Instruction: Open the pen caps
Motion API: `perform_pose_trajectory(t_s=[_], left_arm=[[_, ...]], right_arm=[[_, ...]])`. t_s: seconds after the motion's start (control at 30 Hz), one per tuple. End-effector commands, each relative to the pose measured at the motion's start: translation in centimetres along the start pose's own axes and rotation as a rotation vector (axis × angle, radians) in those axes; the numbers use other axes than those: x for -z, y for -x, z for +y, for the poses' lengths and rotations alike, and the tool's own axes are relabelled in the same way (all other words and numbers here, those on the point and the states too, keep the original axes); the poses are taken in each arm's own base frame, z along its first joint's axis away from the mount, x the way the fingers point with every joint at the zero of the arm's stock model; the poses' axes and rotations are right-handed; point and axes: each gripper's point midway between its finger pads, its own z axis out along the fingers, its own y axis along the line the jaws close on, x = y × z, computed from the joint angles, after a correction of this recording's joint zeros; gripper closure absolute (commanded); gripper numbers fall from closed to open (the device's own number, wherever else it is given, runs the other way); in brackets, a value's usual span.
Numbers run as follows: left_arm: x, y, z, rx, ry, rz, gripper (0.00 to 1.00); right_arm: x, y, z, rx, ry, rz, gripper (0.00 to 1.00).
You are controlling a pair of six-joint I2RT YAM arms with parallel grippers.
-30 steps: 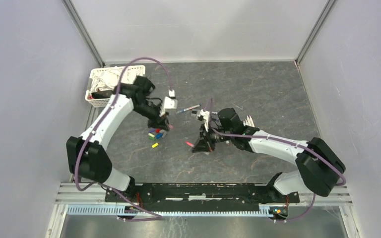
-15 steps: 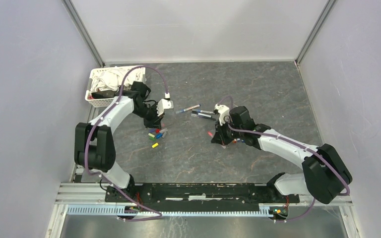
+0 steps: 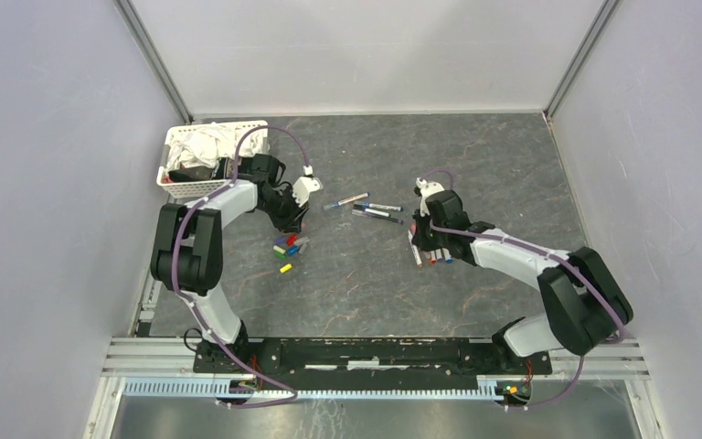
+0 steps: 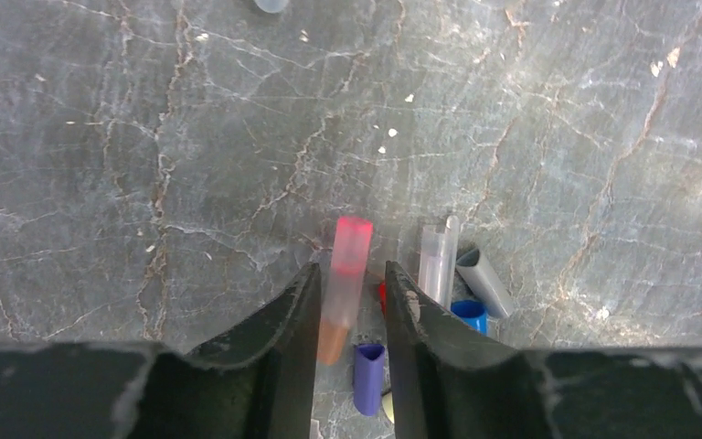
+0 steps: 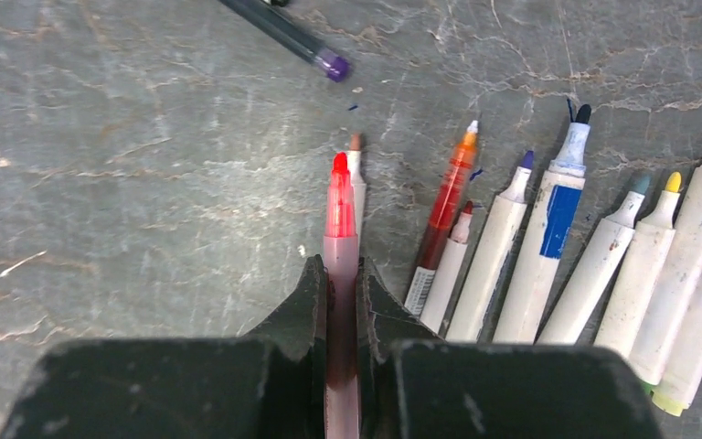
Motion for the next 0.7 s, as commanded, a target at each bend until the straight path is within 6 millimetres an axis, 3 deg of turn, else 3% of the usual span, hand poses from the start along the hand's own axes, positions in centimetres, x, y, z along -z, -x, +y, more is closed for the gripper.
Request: perform_pose_trajectory(t_s=[0.0,0.13,0.2,0.27,0.5,0.67], left_arm=[[0.3,0.9,-0.7,0.012,-0.009,-0.033,0.56],[2.4,2.5,-1.5,-0.012,-0.013,-0.074,0.40],[3.9,3.7,-1.7,-0.021,-0.004,-0.102,0.18],[5.5,5.1,-1.6,-0.013,0.015,-0.125,0.02],[12.2,10.1,-1.3,0.010,0.092,-0.188,0.00],[17.3,11.9,1.0,0.033,0.316,-0.212,0.00]], right_arm=[[-1.4,2.7,-0.7,-0.036,-0.052,-0.063,1.00],[-2.2,2.2,-1.1,-0.049,-0.067,-0.046,0.92],[-2.4,1.9,-1.3,-0.053,-0.074,-0.043,0.87],[-2.4,1.7,-1.5,-0.056,-0.084,-0.040,0.78],[-1.7,2.0,-1.8,-0.060,-0.099,-0.064,0.66],[-0.3,4.4,-1.3,-0.063,-0.085,-0.138,0.66]])
